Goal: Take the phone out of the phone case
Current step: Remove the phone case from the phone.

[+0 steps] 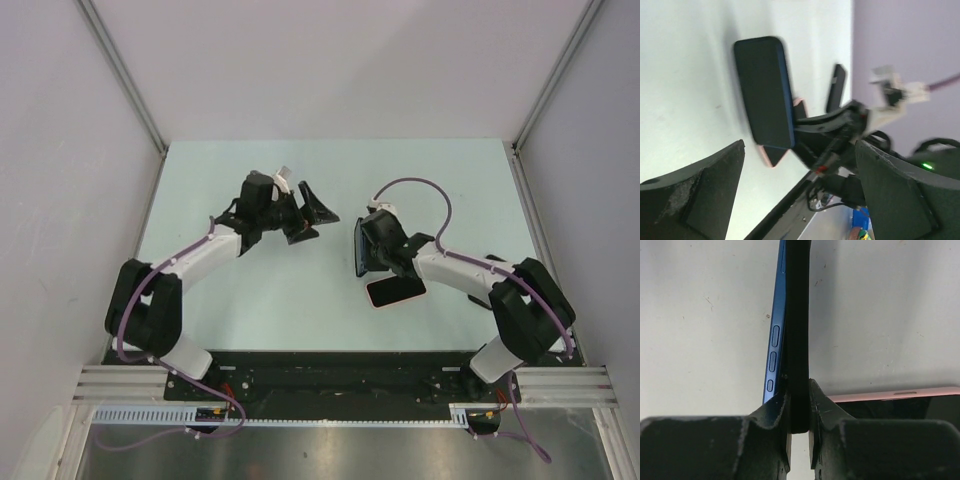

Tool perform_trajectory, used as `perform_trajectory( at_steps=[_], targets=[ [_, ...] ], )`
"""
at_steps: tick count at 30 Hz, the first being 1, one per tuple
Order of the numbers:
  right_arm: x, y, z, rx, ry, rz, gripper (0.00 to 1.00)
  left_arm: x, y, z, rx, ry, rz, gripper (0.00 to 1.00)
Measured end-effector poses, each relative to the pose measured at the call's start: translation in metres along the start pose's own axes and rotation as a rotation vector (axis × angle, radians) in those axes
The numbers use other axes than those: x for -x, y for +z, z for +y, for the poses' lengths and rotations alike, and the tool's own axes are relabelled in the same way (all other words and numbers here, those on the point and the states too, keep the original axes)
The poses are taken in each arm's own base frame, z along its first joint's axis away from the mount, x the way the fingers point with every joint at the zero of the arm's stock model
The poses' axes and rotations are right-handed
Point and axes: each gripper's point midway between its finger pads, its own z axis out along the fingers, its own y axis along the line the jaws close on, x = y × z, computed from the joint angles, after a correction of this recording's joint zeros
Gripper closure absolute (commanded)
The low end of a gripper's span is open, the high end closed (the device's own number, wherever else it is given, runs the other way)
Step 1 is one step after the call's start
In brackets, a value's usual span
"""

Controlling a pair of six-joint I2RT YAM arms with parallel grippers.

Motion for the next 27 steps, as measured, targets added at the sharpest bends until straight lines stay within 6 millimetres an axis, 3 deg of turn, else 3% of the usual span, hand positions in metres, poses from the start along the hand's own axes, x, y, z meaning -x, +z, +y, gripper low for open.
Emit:
perform_trajectory(
  at_steps=[4, 10, 18, 27],
  targets=[
    [-0.002, 0.0, 0.003, -0.029, -0.053, 0.012, 1.0, -0.019, 0.009, 0.041, 0.137, -0.025, 0.066, 0.07],
    [0.004, 0.008, 0.015, -0.063, -0.142, 0.015, 1.0, -0.034, 0.013, 0.074, 0.246, -0.033, 0.118, 0.07],
    [-0.006, 0.028, 0.026, -0.051, -0.204, 0.06, 1.0, -0.046, 0.014, 0.09, 0.302, 0.005, 0.155, 0.09],
    [-0.005, 0.035, 0.036, -0.014, -0.208, 0.068, 1.0, -0.06, 0.029, 0.105, 0.347, 0.038, 0.202, 0.21]
  ],
)
